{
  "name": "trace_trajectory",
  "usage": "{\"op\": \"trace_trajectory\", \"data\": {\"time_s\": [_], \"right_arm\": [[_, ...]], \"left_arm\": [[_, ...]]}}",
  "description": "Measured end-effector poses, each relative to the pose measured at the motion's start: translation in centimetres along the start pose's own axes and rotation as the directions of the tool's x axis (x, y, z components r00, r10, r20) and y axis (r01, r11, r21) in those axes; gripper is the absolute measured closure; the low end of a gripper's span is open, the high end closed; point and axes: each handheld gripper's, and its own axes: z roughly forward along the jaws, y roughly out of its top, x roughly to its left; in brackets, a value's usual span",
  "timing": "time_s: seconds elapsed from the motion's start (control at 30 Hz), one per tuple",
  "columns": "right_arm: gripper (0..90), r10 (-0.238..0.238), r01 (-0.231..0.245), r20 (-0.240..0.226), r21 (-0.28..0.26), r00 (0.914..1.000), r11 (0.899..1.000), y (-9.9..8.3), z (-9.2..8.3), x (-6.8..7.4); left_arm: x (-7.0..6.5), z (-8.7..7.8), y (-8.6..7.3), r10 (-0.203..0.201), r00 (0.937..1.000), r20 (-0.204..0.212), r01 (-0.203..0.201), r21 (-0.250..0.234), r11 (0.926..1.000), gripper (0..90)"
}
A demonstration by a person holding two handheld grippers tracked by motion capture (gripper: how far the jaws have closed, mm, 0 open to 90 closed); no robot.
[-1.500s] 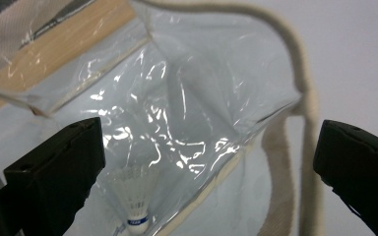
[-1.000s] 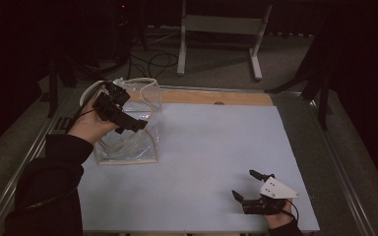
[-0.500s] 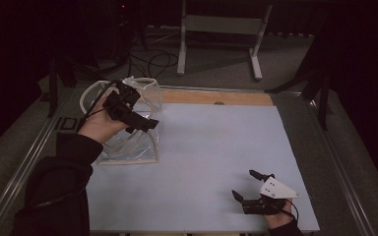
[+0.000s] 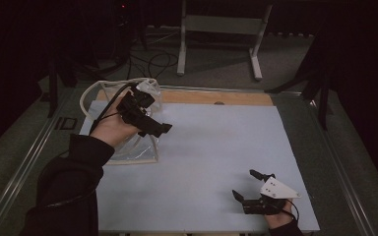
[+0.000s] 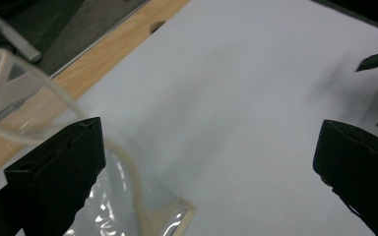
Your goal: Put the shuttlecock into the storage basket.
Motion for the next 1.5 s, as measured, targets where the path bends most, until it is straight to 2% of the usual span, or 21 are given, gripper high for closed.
{"op": "trace_trajectory", "data": {"time_s": [0.3,0.57,0.63,0.67,0.83,1.1,1.27,1.5], "right_arm": [[9.1,0.000,0.000,-0.002,0.000,1.0000,1.000,0.0,0.0,0.0],[9.1,0.002,-0.002,-0.001,-0.002,1.0000,1.000,0.0,0.0,0.0],[9.1,0.003,-0.003,-0.002,-0.001,1.0000,1.000,0.0,0.0,0.0],[9.1,0.001,-0.001,-0.002,0.000,1.0000,1.000,0.0,0.0,0.0],[9.1,0.001,-0.001,-0.001,-0.003,1.0000,1.000,0.0,-0.1,-0.1],[9.0,-0.001,0.001,-0.002,-0.005,1.0000,1.000,0.0,-0.1,-0.1],[9.1,-0.005,0.005,-0.001,-0.005,1.0000,1.000,0.0,-0.1,-0.1],[9.1,-0.010,0.010,-0.002,-0.004,0.9999,1.000,0.0,-0.1,-0.1]], "left_arm": [[-2.0,0.7,0.6,0.065,0.9966,0.050,-0.064,-0.023,0.9977,0.0],[-3.9,1.7,0.9,0.140,0.9858,0.093,-0.138,-0.032,0.9899,0.0],[-3.9,1.7,0.9,0.140,0.9858,0.093,-0.138,-0.032,0.9899,0.0],[-4.6,2.3,0.9,0.161,0.9821,0.098,-0.158,-0.037,0.9868,0.1],[-5.2,3.2,0.4,0.174,0.9767,0.126,-0.171,-0.037,0.9846,0.1],[-6.0,5.3,-1.4,0.179,0.9693,0.169,-0.176,-0.031,0.9839,0.0],[-6.2,6.2,-2.7,0.184,0.9664,0.179,-0.180,-0.042,0.9828,0.0],[-6.3,7.0,-4.7,0.176,0.9658,0.191,-0.170,-0.046,0.9843,0.0]]}}
